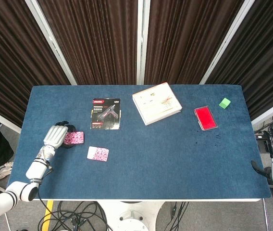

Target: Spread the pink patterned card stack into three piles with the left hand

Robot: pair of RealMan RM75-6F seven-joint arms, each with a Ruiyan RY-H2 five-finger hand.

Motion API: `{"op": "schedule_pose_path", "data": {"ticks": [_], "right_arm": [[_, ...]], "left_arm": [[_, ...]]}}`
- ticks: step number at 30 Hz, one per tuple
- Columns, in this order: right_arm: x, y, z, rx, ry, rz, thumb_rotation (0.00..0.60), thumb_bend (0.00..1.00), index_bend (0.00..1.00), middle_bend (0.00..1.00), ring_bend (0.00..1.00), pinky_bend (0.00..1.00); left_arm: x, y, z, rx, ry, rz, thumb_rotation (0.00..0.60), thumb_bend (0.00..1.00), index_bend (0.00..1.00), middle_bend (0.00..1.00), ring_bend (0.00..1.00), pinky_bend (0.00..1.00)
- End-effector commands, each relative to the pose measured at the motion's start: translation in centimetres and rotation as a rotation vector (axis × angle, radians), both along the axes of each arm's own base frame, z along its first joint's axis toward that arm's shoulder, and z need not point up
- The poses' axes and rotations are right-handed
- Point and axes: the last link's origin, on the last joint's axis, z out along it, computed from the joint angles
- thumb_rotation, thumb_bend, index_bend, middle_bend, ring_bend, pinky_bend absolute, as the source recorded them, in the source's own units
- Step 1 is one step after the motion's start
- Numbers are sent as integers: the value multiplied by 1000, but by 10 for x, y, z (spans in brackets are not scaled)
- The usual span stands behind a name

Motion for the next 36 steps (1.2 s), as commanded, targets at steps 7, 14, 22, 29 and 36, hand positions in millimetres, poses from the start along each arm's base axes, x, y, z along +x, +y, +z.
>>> {"op": "schedule_pose_path", "data": {"ticks": [7,14,22,29,36], "right_arm": [[1,1,-1,2,3,4,600,126,16,0,0,0],[1,1,-2,7,4,2,600,126,16,0,0,0],[1,1,-2,7,3,4,600,126,16,0,0,0],[1,0,-1,7,1,2,600,126,16,0,0,0],[1,0,-2,10,2,1,600,126,16,0,0,0]], "left_arm": [[-7,0,2,-3,-8,13,600,164,388,306,127,199],[-4,-1,5,-1,-16,-3,600,164,384,303,127,199],[2,-1,6,-4,-13,-23,600,159,341,288,120,196],[-4,-2,3,-10,-7,-8,600,149,308,261,108,191],[2,-9,10,13,-60,-41,600,145,309,272,109,191]]}}
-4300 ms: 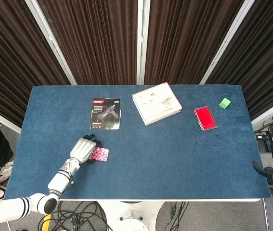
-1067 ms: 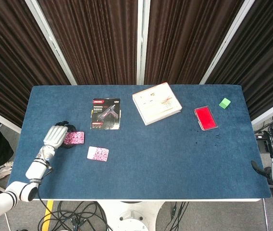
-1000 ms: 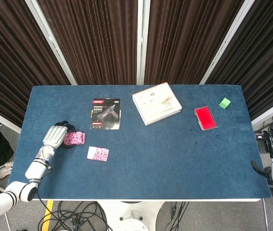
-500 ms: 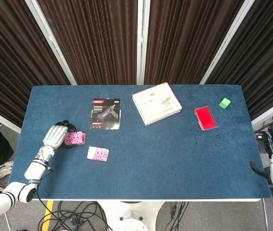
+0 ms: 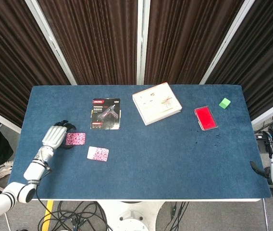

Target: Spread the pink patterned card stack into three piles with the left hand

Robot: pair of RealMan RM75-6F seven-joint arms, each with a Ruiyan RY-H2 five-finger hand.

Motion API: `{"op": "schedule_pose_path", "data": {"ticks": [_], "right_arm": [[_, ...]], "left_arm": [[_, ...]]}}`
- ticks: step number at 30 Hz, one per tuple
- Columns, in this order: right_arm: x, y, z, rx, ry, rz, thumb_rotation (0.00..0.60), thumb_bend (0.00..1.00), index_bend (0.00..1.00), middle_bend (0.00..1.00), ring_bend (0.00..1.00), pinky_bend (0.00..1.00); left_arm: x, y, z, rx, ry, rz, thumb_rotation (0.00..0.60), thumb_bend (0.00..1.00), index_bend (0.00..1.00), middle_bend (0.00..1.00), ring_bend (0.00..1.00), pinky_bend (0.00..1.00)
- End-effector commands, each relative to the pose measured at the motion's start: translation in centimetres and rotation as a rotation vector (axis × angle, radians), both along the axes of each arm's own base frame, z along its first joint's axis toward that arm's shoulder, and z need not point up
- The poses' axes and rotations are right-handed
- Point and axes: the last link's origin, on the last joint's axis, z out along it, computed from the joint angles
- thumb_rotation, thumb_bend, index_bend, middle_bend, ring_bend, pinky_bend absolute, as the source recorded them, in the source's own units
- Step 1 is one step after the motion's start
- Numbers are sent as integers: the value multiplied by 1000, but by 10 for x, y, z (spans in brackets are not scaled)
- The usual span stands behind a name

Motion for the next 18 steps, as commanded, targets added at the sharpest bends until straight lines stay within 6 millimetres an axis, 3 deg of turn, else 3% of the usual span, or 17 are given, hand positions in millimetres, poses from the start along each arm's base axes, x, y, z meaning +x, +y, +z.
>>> {"op": "schedule_pose_path", "data": {"ticks": [1,6,11,18], "right_arm": [[0,0,0,1,0,-1,600,125,16,0,0,0],[0,-1,-1,4,0,-2,600,126,16,0,0,0],[0,-1,-1,7,3,-3,600,126,16,0,0,0],[0,-1,-2,7,3,-3,600,126,16,0,0,0]], "left_arm": [[5,-8,4,-3,-43,-21,600,145,309,279,109,191],[16,-29,2,-95,-28,-80,600,145,326,327,109,191],[27,-50,-18,-176,4,-127,600,145,326,327,109,191],[46,-52,-38,-155,16,-180,600,144,314,316,108,190]]}}
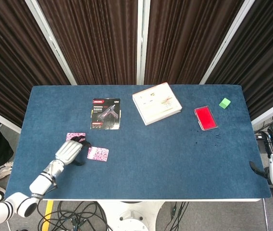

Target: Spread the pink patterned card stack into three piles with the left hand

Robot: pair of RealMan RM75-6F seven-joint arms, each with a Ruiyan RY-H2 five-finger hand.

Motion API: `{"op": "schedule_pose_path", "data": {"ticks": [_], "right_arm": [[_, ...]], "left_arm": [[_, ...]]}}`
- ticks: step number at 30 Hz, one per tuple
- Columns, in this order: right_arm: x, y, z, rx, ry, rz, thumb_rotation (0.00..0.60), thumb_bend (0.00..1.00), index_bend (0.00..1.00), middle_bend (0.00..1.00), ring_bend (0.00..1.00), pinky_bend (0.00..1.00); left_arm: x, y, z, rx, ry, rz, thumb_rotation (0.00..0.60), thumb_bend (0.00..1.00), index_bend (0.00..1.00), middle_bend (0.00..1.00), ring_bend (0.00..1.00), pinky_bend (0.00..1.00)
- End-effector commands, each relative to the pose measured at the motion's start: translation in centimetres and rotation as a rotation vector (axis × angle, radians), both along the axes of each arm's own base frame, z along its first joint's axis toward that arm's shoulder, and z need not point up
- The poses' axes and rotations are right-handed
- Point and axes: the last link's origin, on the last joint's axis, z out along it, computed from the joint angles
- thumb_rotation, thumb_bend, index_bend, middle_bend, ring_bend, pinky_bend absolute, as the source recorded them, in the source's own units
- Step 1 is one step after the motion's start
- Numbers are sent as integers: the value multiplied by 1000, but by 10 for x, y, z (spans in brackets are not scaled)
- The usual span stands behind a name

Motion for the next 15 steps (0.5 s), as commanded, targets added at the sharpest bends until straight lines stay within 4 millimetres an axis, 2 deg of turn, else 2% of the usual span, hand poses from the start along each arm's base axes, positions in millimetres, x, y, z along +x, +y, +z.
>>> {"op": "schedule_pose_path", "data": {"ticks": [1,15], "right_arm": [[0,0,0,-1,-1,1,600,126,16,0,0,0],[-1,0,1,1,-4,-5,600,126,16,0,0,0]], "left_arm": [[8,1,-7,17,-6,-15,600,144,314,316,109,191],[24,4,-12,29,-10,-20,600,141,306,297,109,191]]}}
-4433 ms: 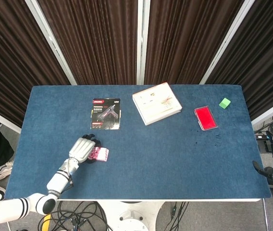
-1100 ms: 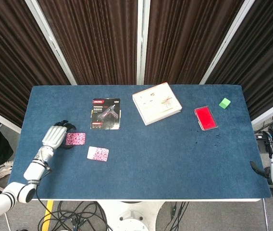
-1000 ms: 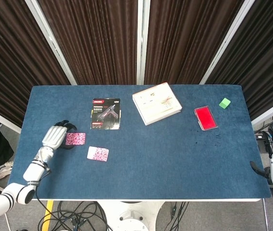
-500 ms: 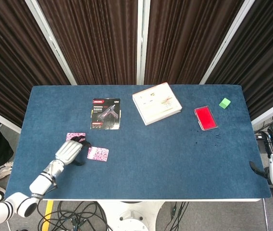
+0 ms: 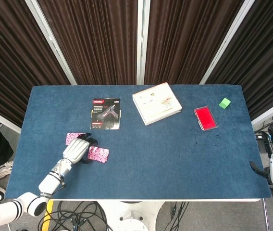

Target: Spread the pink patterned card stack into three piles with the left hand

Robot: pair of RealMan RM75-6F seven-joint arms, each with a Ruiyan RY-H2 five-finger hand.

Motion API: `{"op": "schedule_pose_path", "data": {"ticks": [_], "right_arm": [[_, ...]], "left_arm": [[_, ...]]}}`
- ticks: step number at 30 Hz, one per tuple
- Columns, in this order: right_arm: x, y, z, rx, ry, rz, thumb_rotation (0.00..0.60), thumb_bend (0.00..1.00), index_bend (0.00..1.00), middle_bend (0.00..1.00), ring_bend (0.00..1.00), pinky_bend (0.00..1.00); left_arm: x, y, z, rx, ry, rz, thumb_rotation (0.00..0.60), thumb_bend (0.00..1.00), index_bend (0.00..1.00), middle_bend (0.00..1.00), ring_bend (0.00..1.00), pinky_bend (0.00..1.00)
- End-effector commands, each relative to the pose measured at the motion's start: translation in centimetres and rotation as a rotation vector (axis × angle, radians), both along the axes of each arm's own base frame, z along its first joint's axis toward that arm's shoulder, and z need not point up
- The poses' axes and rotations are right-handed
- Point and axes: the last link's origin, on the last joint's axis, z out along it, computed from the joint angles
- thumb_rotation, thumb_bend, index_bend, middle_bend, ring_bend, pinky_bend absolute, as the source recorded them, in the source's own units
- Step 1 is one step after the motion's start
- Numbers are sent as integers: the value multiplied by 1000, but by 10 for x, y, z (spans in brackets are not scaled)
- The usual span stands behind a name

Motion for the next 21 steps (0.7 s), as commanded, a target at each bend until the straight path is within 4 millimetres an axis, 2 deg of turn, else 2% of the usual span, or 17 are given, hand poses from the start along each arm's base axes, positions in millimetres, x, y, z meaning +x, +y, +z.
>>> {"op": "schedule_pose_path", "data": {"ticks": [1,10,21], "right_arm": [[0,0,0,1,0,0,600,126,16,0,0,0],[-1,-1,0,3,0,-4,600,126,16,0,0,0],[-2,-2,0,5,-3,-10,600,125,16,0,0,0]], "left_arm": [[1,-1,-1,-19,5,0,600,141,304,293,108,190],[2,0,-6,-32,22,-7,600,141,295,266,101,183],[0,5,-12,-34,25,10,600,148,304,293,101,183]]}}
